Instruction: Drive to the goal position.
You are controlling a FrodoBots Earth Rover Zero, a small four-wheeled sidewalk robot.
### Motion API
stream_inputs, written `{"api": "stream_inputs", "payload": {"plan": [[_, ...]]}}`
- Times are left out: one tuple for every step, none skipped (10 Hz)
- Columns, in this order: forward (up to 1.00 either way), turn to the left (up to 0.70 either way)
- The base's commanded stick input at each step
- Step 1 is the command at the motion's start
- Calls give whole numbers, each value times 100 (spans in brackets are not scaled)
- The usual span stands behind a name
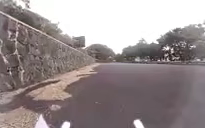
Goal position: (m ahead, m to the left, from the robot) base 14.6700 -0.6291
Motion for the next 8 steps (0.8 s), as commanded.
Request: {"api": "stream_inputs", "payload": {"plan": [[70, 0], [70, 0], [70, 0], [70, 0], [70, 0], [70, 0], [70, 0], [70, 0]]}}
